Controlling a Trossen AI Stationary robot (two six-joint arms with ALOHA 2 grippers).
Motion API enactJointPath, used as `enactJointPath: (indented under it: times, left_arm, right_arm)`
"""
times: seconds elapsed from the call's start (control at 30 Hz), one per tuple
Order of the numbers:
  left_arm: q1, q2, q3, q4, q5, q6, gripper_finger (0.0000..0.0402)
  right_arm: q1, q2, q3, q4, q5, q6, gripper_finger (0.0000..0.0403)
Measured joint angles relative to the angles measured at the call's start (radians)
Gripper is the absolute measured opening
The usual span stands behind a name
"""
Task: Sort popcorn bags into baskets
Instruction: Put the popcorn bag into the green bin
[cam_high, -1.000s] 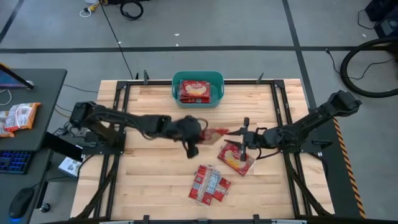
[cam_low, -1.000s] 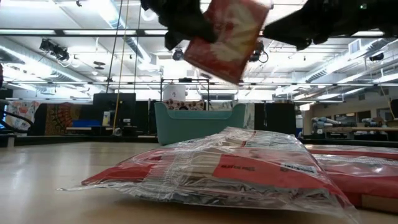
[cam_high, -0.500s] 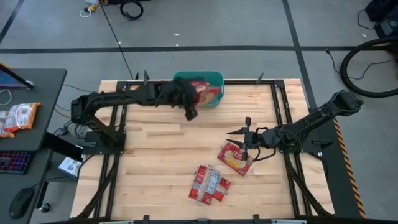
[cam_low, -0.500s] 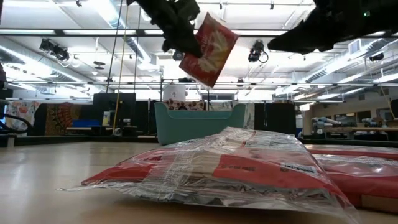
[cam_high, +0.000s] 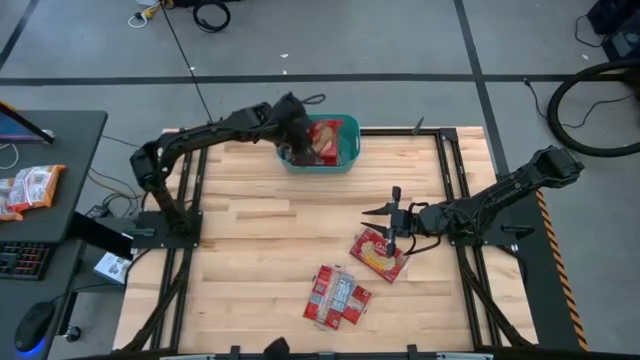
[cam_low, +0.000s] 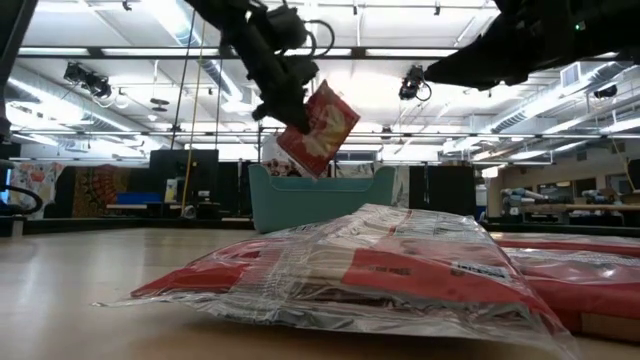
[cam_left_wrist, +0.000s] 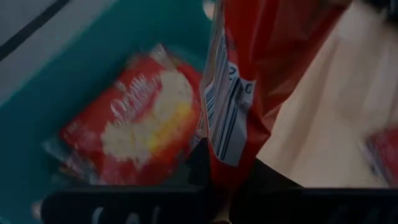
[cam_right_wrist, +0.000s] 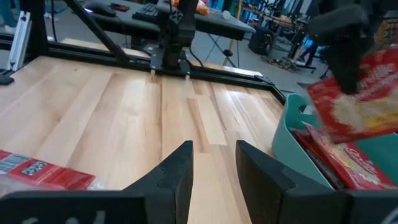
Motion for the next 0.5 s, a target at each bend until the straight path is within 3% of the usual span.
enactJointPath:
  times: [0.23,0.5]
  left_arm:
    - [0.064,0.030,0.000,0.012,0.042,0.141,0.0031]
    - [0.117,0.030,0.036,0.009,0.072,0.168,0.0027]
  right_arm:
    - [0.000,0.000,0.000,0.000,-0.001,0.003,0.0126]
    - [-0.004,0.000,0.000,0.000,-0.001,-0.005,0.0126]
